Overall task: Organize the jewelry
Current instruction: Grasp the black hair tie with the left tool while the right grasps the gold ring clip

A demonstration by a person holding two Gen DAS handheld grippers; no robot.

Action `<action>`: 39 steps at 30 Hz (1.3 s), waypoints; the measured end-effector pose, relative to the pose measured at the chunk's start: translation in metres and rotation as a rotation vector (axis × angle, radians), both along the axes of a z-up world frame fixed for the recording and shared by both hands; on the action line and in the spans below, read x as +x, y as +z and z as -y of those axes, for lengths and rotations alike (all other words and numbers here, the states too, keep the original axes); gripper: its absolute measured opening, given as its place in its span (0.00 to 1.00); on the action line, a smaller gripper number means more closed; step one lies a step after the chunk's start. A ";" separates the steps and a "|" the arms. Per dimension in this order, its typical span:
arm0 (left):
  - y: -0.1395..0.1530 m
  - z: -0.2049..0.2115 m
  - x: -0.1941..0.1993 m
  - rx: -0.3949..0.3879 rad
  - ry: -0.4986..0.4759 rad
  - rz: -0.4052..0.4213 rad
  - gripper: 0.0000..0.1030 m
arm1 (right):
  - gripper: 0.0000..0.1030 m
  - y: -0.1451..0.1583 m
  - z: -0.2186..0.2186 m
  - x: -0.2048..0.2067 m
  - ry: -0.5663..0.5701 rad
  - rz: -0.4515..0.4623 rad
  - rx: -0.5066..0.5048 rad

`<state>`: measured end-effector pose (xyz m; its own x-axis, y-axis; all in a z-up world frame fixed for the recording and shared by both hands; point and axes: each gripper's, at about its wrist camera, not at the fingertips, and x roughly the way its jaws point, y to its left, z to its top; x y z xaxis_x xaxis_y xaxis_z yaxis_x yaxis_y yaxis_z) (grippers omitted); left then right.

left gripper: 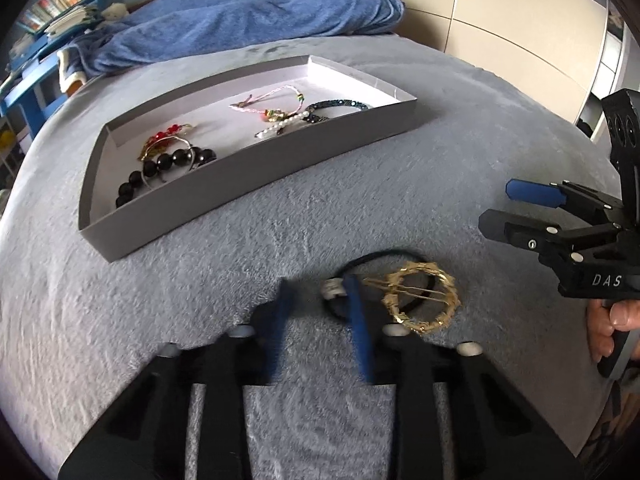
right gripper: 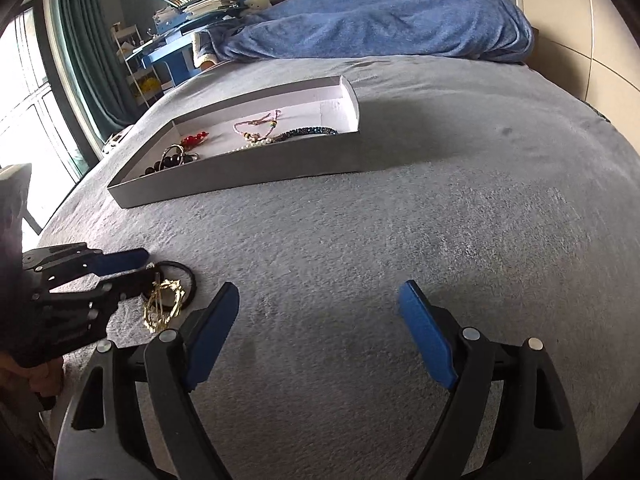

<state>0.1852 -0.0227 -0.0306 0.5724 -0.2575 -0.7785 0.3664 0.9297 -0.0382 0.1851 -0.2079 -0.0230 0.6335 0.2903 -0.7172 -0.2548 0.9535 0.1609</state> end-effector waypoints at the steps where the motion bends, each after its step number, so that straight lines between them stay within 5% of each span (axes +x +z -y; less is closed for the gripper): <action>1: 0.001 -0.001 -0.001 -0.003 0.000 0.005 0.13 | 0.79 0.001 -0.002 -0.002 0.006 0.003 -0.001; 10: 0.004 -0.033 -0.010 -0.071 0.091 0.002 0.13 | 0.79 0.003 -0.045 -0.020 0.158 0.005 -0.039; 26: 0.003 -0.052 -0.019 -0.162 0.079 -0.027 0.13 | 0.77 -0.006 -0.120 -0.005 0.348 -0.026 -0.140; 29: 0.002 -0.055 -0.017 -0.165 0.091 -0.030 0.13 | 0.70 -0.010 -0.129 -0.001 0.370 -0.026 -0.161; 33: 0.002 -0.053 -0.018 -0.144 0.087 -0.022 0.13 | 0.38 -0.009 -0.119 -0.003 0.378 -0.022 -0.103; 39: 0.001 -0.052 -0.017 -0.131 0.089 -0.023 0.13 | 0.36 -0.005 -0.095 -0.006 0.339 -0.023 -0.048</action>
<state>0.1686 0.0294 -0.0301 0.5800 -0.3071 -0.7545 0.2808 0.9448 -0.1688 0.1789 -0.1134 -0.0285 0.4902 0.4474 -0.7480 -0.5555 0.8217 0.1275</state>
